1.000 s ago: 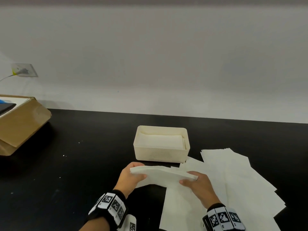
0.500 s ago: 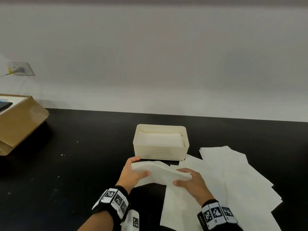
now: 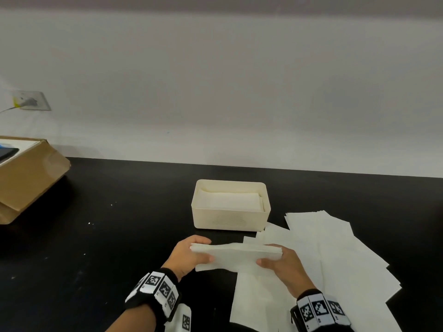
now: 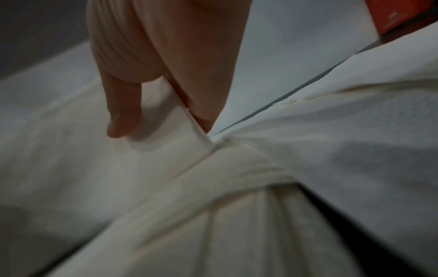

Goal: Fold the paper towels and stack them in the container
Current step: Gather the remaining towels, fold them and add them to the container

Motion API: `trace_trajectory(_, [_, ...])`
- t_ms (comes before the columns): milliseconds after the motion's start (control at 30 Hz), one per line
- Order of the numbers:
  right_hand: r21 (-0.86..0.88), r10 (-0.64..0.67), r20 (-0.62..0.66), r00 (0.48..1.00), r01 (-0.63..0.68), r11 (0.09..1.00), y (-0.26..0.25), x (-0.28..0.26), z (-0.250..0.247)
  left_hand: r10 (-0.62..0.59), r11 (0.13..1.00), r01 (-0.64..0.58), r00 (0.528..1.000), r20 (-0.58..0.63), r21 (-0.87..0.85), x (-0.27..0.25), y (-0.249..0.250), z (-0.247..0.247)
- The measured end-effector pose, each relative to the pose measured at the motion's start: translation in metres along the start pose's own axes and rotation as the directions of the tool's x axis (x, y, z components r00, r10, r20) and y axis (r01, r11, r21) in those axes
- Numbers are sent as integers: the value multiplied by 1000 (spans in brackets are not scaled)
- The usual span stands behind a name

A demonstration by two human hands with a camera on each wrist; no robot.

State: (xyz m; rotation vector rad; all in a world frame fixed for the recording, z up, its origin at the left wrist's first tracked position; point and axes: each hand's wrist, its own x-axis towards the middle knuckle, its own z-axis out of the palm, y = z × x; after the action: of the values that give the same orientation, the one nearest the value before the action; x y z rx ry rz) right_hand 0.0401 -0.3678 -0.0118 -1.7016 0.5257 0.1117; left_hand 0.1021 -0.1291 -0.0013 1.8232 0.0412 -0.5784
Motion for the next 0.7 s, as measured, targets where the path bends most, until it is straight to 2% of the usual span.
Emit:
trace_trajectory(167, [-59, 79, -20, 997, -80, 995, 9, 2, 5, -74, 996, 74, 997, -7, 46, 2, -6, 3])
trace_trajectory(300, [-30, 51, -45, 998, -52, 998, 6, 0, 4, -78, 996, 79, 996, -53, 35, 3, -2, 6])
trace_trajectory(367, [-9, 10, -57, 998, -11, 1000, -3, -2, 2, -33, 999, 33, 997, -73, 0, 1, 6, 5])
trace_trajectory(533, [49, -130, -106, 986, 136, 989, -45, 0, -5, 166, 984, -174, 978, -127, -50, 0, 41, -2])
trace_trajectory(700, [-19, -251, -217, 943, 253, 967, -87, 28, 1, 230, 973, -214, 927, -296, 87, 29, 84, -9])
